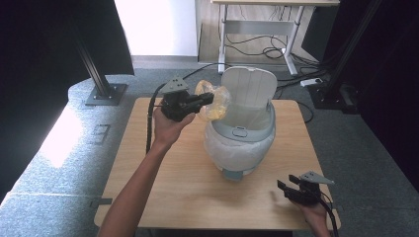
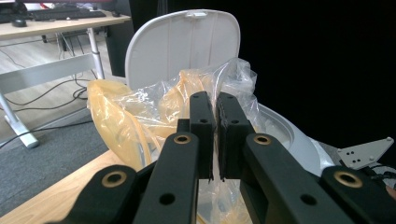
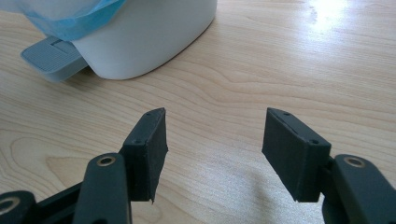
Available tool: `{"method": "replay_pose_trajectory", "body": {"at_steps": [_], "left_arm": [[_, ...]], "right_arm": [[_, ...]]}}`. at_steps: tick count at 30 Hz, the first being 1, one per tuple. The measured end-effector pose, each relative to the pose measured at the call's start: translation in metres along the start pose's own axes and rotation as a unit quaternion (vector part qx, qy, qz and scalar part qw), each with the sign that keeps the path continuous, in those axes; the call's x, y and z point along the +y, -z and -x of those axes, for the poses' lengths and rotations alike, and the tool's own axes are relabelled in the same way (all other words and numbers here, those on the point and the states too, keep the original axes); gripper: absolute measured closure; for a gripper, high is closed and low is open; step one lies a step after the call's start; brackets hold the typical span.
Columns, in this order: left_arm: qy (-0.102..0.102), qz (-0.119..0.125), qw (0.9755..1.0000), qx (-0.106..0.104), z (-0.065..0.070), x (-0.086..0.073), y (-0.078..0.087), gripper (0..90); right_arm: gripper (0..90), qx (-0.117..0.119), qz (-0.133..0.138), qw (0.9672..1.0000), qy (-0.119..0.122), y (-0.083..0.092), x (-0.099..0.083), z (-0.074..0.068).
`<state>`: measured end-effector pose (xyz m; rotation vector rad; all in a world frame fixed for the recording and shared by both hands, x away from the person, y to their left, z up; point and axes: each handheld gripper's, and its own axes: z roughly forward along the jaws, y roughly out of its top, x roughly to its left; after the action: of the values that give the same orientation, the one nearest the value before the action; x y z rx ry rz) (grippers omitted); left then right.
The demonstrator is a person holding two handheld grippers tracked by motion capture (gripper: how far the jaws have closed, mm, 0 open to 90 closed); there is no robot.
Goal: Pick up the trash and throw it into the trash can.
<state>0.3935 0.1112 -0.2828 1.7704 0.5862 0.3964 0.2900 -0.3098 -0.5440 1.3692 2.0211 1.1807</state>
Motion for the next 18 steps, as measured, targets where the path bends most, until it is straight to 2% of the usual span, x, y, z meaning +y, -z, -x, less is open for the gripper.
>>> {"method": "replay_pose_trajectory", "body": {"at_steps": [18], "left_arm": [[-0.006, -0.008, 0.9999, -0.012, 0.002, 0.014, -0.033, 85.6]], "right_arm": [[39.6, -0.001, 0.000, 1.0000, -0.005, 0.000, -0.001, 0.004]]}}
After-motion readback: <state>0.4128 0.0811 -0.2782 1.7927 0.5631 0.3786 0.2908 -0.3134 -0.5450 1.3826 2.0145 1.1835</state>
